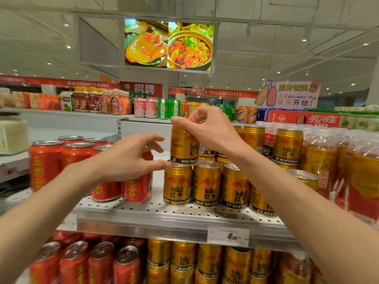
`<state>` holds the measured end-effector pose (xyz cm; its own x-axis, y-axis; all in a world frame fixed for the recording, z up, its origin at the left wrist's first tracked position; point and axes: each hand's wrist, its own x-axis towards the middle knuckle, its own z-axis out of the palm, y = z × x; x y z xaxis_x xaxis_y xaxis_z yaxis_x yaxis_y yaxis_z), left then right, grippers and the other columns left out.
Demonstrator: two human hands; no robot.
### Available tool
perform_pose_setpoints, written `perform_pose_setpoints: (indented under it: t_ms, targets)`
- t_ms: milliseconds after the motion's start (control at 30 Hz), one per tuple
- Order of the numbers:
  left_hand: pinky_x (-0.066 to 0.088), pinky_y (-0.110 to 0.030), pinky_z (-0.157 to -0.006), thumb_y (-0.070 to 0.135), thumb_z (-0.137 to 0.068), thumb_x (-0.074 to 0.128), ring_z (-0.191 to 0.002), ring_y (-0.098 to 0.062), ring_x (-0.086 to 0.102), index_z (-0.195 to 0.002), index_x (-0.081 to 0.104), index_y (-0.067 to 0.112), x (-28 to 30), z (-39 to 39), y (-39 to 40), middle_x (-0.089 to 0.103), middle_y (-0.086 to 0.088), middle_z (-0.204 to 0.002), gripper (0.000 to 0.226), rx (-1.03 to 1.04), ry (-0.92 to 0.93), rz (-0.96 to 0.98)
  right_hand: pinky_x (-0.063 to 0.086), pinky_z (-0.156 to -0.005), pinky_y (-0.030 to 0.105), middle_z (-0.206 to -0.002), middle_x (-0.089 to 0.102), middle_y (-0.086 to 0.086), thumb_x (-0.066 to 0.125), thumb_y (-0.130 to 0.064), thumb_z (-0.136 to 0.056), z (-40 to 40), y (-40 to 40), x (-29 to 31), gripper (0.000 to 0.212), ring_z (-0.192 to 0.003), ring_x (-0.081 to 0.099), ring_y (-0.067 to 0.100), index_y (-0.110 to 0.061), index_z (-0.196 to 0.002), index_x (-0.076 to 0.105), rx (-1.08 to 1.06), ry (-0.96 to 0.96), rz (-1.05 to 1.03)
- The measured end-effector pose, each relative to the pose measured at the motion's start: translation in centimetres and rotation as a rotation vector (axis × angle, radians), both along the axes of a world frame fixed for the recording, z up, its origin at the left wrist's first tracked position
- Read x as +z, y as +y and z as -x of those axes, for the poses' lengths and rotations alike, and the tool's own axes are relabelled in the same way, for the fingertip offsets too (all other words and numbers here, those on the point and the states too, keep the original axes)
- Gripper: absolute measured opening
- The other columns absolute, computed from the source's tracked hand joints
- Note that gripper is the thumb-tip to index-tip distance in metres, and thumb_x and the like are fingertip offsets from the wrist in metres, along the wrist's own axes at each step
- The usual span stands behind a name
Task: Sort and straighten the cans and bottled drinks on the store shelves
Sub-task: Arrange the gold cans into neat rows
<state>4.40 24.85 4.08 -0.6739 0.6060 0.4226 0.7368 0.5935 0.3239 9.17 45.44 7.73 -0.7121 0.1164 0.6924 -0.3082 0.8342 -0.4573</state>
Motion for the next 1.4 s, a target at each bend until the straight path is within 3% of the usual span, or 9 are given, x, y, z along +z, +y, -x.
perform_pose_setpoints:
  t_ms: [100,200,367,533,700,800,933,1200,1400]
  targets:
    - [0.045,-0.023,-0.09,0.071,-0.074,0.064,-0.113,-0.004,0.06,-0.152,0.034,0.036,-0.1,0.2,0.0,0.061,0.019,-0.131,0.091,-0.024,-0.045,-0.041,0.053,-0.077,0.025,-0.097,0.069,-0.014,0.059,-0.07,-0.085,-0.7,0.6,0.5,0.049,-0.092,0.061,-0.002,-0.024,-0.1,0.071,0.058,-0.109,0.005]
    - [0.046,-0.022,-0.084,0.074,-0.073,0.062,-0.109,-0.004,0.061,-0.153,0.031,0.036,-0.2,0.3,0.3,0.062,0.02,-0.129,0.094,-0.04,-0.065,-0.066,0.058,-0.094,0.036,-0.11,0.074,-0.01,0.062,-0.054,-0.093,-1.6,2.1,1.0,0.034,-0.103,0.069,0.006,-0.029,-0.112,0.074,0.21,-0.259,0.099]
    - [0.044,-0.015,-0.073,0.07,-0.074,0.066,-0.101,0.002,0.06,-0.149,0.033,0.042,0.3,0.4,0.8,0.063,0.02,-0.116,0.088,-0.053,-0.084,-0.116,0.058,-0.093,0.041,-0.106,0.074,-0.011,0.064,-0.056,-0.09,-0.8,1.0,-0.3,0.034,-0.103,0.069,0.009,-0.029,-0.108,0.075,0.177,-0.144,0.092]
    - [0.052,-0.028,-0.085,0.073,-0.068,0.068,-0.098,0.0,0.062,-0.149,0.033,0.039,0.5,0.4,1.5,0.065,0.018,-0.106,0.094,-0.047,-0.072,-0.124,0.056,-0.097,0.038,-0.119,0.07,-0.011,0.053,-0.06,-0.095,-1.6,1.3,0.0,0.042,-0.106,0.067,0.007,-0.033,-0.124,0.067,0.185,-0.21,0.083]
    - [0.046,-0.027,-0.086,0.063,-0.079,0.069,-0.097,0.002,0.063,-0.152,0.025,0.039,0.7,0.8,1.3,0.07,0.013,-0.112,0.088,-0.07,-0.072,-0.075,0.043,-0.09,0.017,-0.142,0.055,-0.015,0.055,-0.07,-0.084,-3.9,5.0,-1.1,0.069,-0.123,0.054,0.004,-0.033,-0.142,0.05,0.021,-0.442,-0.299]
    - [0.045,-0.026,-0.082,0.063,-0.079,0.068,-0.092,0.004,0.06,-0.155,0.016,0.039,0.8,0.6,1.4,0.067,0.013,-0.117,0.095,-0.067,-0.056,-0.028,0.045,-0.092,0.02,-0.139,0.055,-0.011,0.063,-0.071,-0.078,-4.7,6.1,-3.2,0.074,-0.122,0.054,0.007,-0.035,-0.141,0.049,-0.009,-0.572,-0.419]
    - [0.052,-0.03,-0.086,0.066,-0.072,0.069,-0.09,-0.002,0.062,-0.156,0.011,0.036,0.7,0.4,2.0,0.061,0.009,-0.117,0.106,-0.067,-0.028,-0.001,0.048,-0.093,0.028,-0.133,0.059,-0.009,0.068,-0.068,-0.077,-4.6,6.0,-4.1,0.071,-0.116,0.057,0.01,-0.035,-0.138,0.052,-0.04,-0.53,-0.414]
    - [0.051,-0.037,-0.097,0.062,-0.077,0.071,-0.114,-0.012,0.061,-0.157,0.013,0.041,0.6,1.1,1.7,0.062,0.002,-0.136,0.101,-0.078,-0.066,0.005,0.045,-0.096,0.027,-0.138,0.059,-0.008,0.065,-0.067,-0.081,-5.5,5.2,-4.5,0.07,-0.123,0.055,0.012,-0.028,-0.137,0.054,-0.086,-0.473,-0.47]
    - [0.046,-0.037,-0.103,0.068,-0.079,0.065,-0.121,-0.01,0.052,-0.158,0.015,0.035,-0.9,0.7,1.0,0.052,0.007,-0.146,0.1,-0.001,0.164,-0.042,0.042,-0.11,0.032,-0.147,0.052,-0.011,0.059,-0.065,-0.087,-6.9,4.8,-5.3,0.068,-0.134,0.048,0.008,-0.029,-0.143,0.05,-0.115,-0.36,-0.47]
